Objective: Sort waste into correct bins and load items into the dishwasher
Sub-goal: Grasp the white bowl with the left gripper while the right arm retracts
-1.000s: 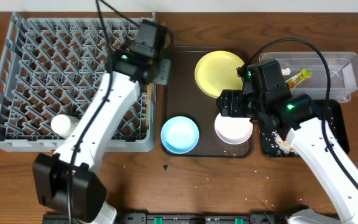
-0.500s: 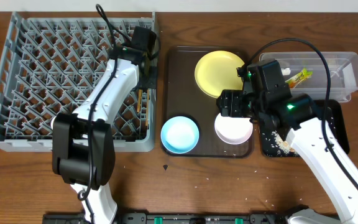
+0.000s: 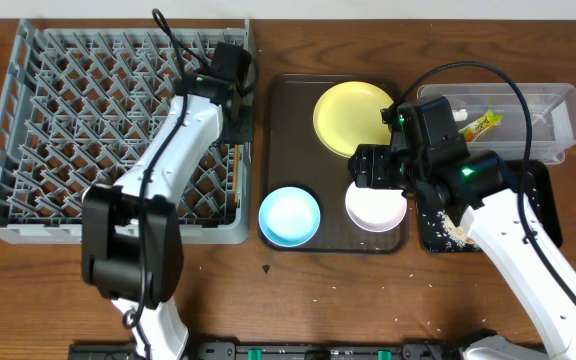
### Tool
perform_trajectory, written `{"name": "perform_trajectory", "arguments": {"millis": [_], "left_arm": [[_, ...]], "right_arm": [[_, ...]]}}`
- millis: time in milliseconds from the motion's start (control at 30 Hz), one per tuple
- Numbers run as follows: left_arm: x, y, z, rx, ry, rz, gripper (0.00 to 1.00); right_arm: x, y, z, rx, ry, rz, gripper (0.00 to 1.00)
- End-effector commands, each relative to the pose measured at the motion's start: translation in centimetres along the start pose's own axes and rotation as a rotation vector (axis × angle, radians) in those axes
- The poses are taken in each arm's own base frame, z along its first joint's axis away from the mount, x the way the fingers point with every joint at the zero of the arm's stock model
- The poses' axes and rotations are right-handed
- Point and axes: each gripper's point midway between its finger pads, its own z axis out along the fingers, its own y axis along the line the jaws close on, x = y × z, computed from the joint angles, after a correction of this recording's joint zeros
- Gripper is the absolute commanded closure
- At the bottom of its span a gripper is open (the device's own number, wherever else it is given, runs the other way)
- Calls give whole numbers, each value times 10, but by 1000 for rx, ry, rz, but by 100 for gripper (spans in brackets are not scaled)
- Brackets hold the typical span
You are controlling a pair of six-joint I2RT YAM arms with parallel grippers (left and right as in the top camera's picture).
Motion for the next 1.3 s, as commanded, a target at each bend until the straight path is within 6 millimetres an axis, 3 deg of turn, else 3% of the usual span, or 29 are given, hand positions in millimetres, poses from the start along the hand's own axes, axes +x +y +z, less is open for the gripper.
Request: {"name": "perform_trajectory", "arguments": {"millis": [0,100,167,300,367,567,733,900,1033,1267], "left_arm": [[-23,-7,-65,65,-158,-13,79],[-19,-30,-94,162,-194,22,76],[-13,-51,-102,224,-192,56,68],[7,-92,-98,326,-128,130,48],[17,-109,-97,372,-96,161,47],[35,-139,-102,417,-67,226,47],[58,-163,-108,484,-12,281,38],[85,-180,-85,481,46,299,39],[102,-192,-52,474,95,254,44],[135,-232,-16,538,200,275,48]], "right_arm": [[1,4,0,-7,2,3,25],[1,4,0,-5,4,3,25],[1,4,0,-5,4,3,25],[0,3,0,-2,-1,3,25],[1,-1,0,18,0,6,24],[-2,-41,-11,166,-26,137,20],[-11,-73,-29,210,-62,235,19],[-8,-122,-55,293,-77,356,14],[-11,-151,-66,328,-102,445,9],[-10,-166,-72,376,-116,474,7]]}}
